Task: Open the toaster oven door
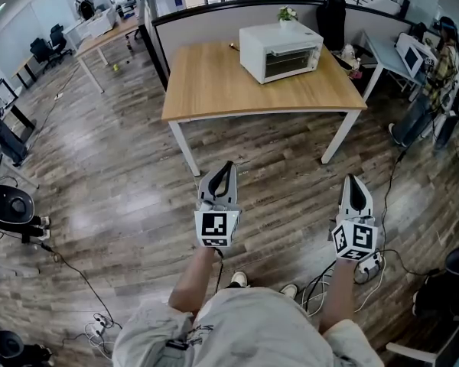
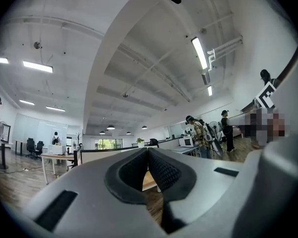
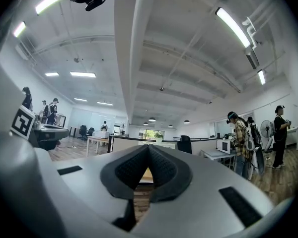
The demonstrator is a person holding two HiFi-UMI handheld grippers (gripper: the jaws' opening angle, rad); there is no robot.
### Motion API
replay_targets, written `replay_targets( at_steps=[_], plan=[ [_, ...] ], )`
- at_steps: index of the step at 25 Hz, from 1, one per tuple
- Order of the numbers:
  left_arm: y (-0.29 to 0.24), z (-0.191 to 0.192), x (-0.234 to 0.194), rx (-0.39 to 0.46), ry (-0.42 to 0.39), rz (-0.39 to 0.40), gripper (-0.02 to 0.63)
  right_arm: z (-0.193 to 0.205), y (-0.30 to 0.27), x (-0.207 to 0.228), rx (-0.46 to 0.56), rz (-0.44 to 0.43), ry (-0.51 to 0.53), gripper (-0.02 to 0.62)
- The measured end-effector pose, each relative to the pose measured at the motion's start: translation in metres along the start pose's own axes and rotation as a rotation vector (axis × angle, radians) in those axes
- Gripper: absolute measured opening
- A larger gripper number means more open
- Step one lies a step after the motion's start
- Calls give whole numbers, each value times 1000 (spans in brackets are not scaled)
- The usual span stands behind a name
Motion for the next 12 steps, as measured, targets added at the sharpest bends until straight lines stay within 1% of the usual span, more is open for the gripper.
replay_targets(
  at_steps=[9, 10, 12],
  plan=[
    [4, 5, -5, -1, 7, -6, 17, 4, -2, -7, 3, -8, -18, 32],
    [6, 6, -7, -1, 12, -7, 17, 4, -2, -10, 3, -12, -15, 53],
    [9, 8, -10, -3, 18, -3, 17, 3, -1, -17, 6, -16, -7, 116]
  ],
)
Point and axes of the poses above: the fingertips, and each gripper's own axes: y backward along the fingers, x to its right, z out of its underside, the point moved 5 cm from there along y, backward along the fingers, and after that the axes turned 3 degrees about y, right-handed, at the moved point
